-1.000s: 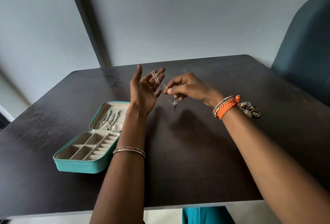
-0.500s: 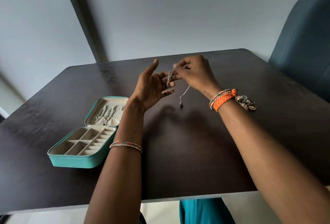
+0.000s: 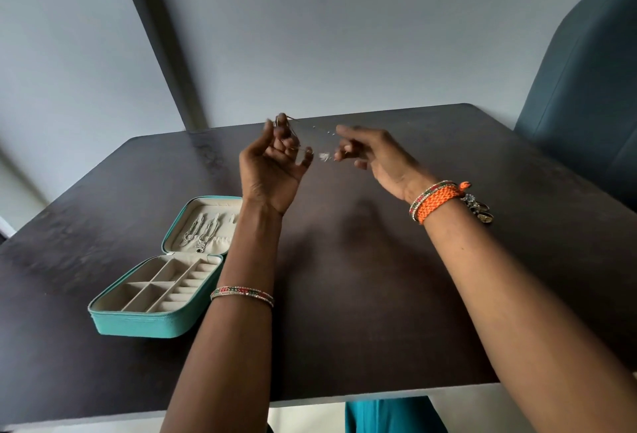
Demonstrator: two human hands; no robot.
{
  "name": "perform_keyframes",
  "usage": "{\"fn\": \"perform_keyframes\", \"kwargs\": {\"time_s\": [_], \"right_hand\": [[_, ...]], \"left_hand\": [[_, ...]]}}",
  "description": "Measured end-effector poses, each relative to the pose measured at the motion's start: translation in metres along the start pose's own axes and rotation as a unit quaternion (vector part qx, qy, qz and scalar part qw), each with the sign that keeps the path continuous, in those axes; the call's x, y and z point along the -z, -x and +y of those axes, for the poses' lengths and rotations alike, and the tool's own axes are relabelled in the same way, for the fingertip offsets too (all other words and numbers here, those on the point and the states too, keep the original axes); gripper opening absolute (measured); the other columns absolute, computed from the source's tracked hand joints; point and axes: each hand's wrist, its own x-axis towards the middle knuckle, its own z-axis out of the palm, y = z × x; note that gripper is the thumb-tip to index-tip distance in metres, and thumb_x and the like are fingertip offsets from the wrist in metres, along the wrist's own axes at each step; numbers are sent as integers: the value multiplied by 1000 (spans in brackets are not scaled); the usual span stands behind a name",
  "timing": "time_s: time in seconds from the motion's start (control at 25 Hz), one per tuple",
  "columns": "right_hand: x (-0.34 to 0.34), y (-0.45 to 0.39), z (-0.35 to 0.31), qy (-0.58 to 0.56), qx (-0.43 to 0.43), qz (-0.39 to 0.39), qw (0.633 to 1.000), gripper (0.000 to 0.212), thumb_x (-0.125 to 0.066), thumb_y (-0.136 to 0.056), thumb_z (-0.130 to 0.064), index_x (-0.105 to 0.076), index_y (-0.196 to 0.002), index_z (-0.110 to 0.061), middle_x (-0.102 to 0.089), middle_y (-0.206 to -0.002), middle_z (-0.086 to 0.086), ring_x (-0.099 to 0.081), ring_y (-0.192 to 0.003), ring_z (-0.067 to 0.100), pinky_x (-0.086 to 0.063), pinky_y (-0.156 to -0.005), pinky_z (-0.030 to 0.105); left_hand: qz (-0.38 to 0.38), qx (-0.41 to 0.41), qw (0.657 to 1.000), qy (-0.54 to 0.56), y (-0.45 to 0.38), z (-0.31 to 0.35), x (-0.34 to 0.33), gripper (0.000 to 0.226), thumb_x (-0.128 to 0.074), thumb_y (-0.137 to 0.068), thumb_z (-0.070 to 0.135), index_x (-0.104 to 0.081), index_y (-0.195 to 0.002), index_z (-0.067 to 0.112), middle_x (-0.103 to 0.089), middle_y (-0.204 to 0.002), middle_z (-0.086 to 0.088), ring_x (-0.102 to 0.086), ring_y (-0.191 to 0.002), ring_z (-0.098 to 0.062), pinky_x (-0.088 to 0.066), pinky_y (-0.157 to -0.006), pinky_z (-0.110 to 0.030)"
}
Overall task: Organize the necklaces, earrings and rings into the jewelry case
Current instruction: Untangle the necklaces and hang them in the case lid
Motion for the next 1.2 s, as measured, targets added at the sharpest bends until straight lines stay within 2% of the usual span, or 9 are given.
{"fn": "perform_keyframes", "kwargs": {"time_s": [0.12, 0.2, 0.32, 0.52, 0.64, 0.76, 0.88, 1.0, 1.2], "right_hand": [[-9, -2, 4, 69, 16, -56, 996, 20, -57, -90, -18, -65, -72, -23, -66, -75, -1, -58, -74, 9, -37, -73, 31], [-16, -6, 13, 125, 65, -26, 990, 17, -59, -90, -10, -70, -82, -20, -65, -73, 4, -53, -61, 6, -41, -60, 19], [-15, -8, 21, 275, 136, 25, 951, 10, -65, -85, -16, -75, -84, -18, -64, -63, -3, -52, -55, 3, -42, -56, 21], [-1, -7, 18, 331, 104, 22, 938, 14, -68, -78, -16, -73, -67, -8, -65, -57, 6, -49, -53, 5, -36, -55, 25], [9, -8, 18, 306, 95, 47, 946, 12, -66, -78, -13, -76, -72, -14, -68, -64, -10, -54, -58, -3, -41, -58, 22], [5, -9, 20, 304, 119, 79, 942, 15, -67, -79, -11, -77, -78, -22, -71, -76, -11, -62, -74, -1, -46, -65, 16], [-2, -11, 22, 282, 177, 117, 936, 20, -70, -78, -10, -75, -74, -29, -72, -76, -15, -66, -81, -1, -52, -74, 20], [-2, -10, 23, 228, 198, 152, 941, 16, -74, -75, -13, -75, -71, -28, -71, -72, -14, -65, -73, -3, -50, -67, 19], [1, -11, 25, 183, 177, 129, 958, 14, -70, -81, -6, -75, -73, -17, -72, -72, -4, -62, -60, -3, -45, -53, 13]], "left_hand": [[-3, -19, 999, -36, -4, 2, 9, 37, -47, -86, 40, -63, -109, 16, -69, -107, 8, -63, -96, 0, -38, -88, -33], [30, -5, 994, -107, -7, -2, 10, 39, -40, -92, 46, -59, -110, 16, -67, -114, 5, -61, -104, -2, -37, -91, -33], [63, 45, 961, -264, -10, -11, 4, 45, -29, -97, 52, -58, -106, 19, -67, -106, 5, -63, -90, -3, -38, -80, -28], [-1, 131, 881, -454, 0, -22, -2, 28, -42, -99, 37, -63, -91, 20, -62, -81, 4, -60, -76, -6, -43, -80, -31], [-9, 123, 881, -457, 0, -25, -2, 17, -49, -97, 23, -63, -92, 13, -63, -78, 2, -55, -70, -7, -39, -66, -24], [1, 110, 873, -475, 2, -26, -1, 13, -52, -96, 21, -59, -91, 10, -53, -73, 1, -46, -61, -4, -32, -51, -15], [27, 105, 893, -437, 3, -20, -2, 12, -52, -95, 16, -58, -85, 13, -53, -72, 3, -45, -55, 1, -24, -42, -12], [46, 122, 914, -385, 3, -20, -7, 14, -49, -94, 15, -58, -83, 17, -53, -68, 7, -44, -52, 0, -19, -42, -14], [41, 144, 902, -406, 4, -30, -13, 21, -47, -95, 19, -51, -75, 21, -43, -55, 12, -35, -43, -2, -19, -42, -15]]}}
